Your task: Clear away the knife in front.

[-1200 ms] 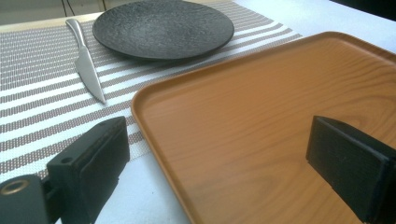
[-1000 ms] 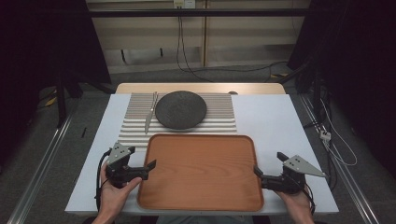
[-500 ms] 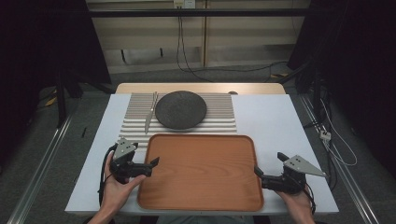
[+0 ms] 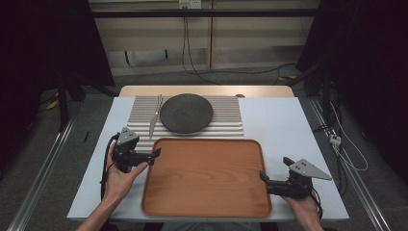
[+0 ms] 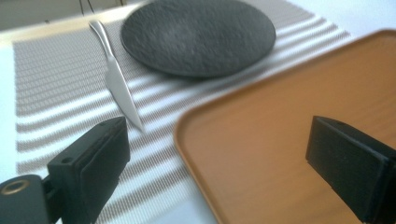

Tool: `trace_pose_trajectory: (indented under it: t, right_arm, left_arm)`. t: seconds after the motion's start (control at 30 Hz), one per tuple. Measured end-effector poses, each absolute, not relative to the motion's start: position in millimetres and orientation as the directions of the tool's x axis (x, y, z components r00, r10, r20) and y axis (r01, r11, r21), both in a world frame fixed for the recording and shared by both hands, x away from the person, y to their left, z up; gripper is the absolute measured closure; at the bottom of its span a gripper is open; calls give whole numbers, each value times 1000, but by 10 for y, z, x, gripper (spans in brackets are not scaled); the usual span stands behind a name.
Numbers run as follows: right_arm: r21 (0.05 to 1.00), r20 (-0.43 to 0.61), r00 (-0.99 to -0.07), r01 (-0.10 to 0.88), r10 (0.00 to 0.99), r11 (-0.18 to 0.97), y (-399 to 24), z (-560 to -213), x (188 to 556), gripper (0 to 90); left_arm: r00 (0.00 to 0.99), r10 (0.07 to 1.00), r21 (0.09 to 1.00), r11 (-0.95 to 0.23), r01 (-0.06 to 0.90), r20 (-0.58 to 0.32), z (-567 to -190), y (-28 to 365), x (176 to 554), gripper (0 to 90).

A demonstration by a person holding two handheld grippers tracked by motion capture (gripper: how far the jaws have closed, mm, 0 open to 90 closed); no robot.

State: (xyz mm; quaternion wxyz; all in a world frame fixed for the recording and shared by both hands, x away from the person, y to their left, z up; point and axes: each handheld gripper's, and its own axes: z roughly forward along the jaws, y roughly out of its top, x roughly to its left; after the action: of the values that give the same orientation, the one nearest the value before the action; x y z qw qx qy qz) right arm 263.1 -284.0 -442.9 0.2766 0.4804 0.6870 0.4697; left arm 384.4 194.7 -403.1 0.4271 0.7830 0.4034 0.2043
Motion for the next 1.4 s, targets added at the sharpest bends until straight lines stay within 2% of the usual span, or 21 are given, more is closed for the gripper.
trace_pose_trajectory:
  t: [0.07, 0.43, 0.77, 1.4]
  right_arm:
    - [910, 79, -380, 404, 921, 88, -2860, -4438, 2645, 1]
    - [903, 84, -390, 419, 917, 95, -2841, -4469, 2721, 2]
    - [906, 81, -389, 413, 918, 95, -2842, -4457, 2694, 2]
    - [906, 80, -396, 412, 915, 99, -2833, -4462, 2717, 1]
  left_arm:
    - [580, 814, 834, -323, 448, 3, -4006, 1944, 3902, 60]
    - [556, 831, 817, -317, 481, -5, -3997, 1928, 4324, 81]
    - [531, 847, 780, -316, 540, -24, -4007, 1928, 4682, 52]
    - [459, 888, 766, -293, 572, -4, -4037, 1915, 5342, 121]
